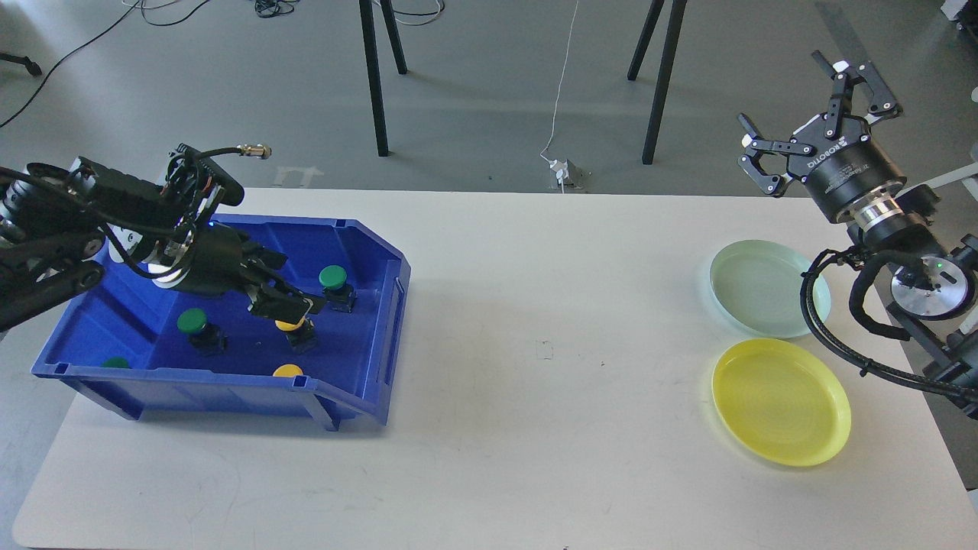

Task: Pass button and place on color plate
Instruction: 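Lower the left gripper into the bin and grasp a yellow button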

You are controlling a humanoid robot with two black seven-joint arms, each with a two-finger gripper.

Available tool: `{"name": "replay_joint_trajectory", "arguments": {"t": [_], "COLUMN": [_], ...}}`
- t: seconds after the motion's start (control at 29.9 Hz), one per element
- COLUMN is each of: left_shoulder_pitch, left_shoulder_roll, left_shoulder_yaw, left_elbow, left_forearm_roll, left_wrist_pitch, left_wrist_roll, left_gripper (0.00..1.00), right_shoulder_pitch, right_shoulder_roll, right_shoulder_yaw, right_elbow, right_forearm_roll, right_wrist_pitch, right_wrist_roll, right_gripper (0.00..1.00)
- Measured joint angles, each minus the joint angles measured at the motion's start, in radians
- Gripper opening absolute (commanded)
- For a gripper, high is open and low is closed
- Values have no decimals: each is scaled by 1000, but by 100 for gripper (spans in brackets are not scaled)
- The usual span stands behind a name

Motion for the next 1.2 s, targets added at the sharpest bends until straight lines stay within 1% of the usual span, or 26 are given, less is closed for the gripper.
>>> {"name": "replay_joint_trajectory", "arguments": {"t": [0.5, 0.7, 0.94, 1.1, 1.14, 1.2], "left_shoulder_pitch": [59, 78, 101, 121, 124, 128], "left_shoulder_roll": [-114, -133, -173, -181, -181, -181], "left_shoulder_yaw": [-2, -2, -1, 0, 0, 1], "left_elbow": [174, 201, 260, 283, 287, 292], "left_forearm_roll": [-1, -2, -2, -1, -1, 0], "left_wrist_pitch": [0, 0, 0, 0, 0, 0], "left_wrist_roll": [0, 0, 0, 0, 0, 0], "left_gripper": [99, 98, 96, 88, 84, 72], "right_shoulder_pitch": [-18, -23, -31, -35, -36, -36], "right_shoulder_roll": [-14, -14, -14, -14, -14, -14], "right_shoulder_yaw": [0, 0, 0, 1, 1, 1], "right_elbow": [1, 1, 2, 3, 3, 3], "right_forearm_roll": [0, 0, 0, 0, 0, 0], "right_wrist_pitch": [0, 0, 0, 0, 0, 0], "right_wrist_roll": [1, 1, 1, 1, 1, 1], "right_gripper": [99, 99, 99, 99, 99, 99]}}
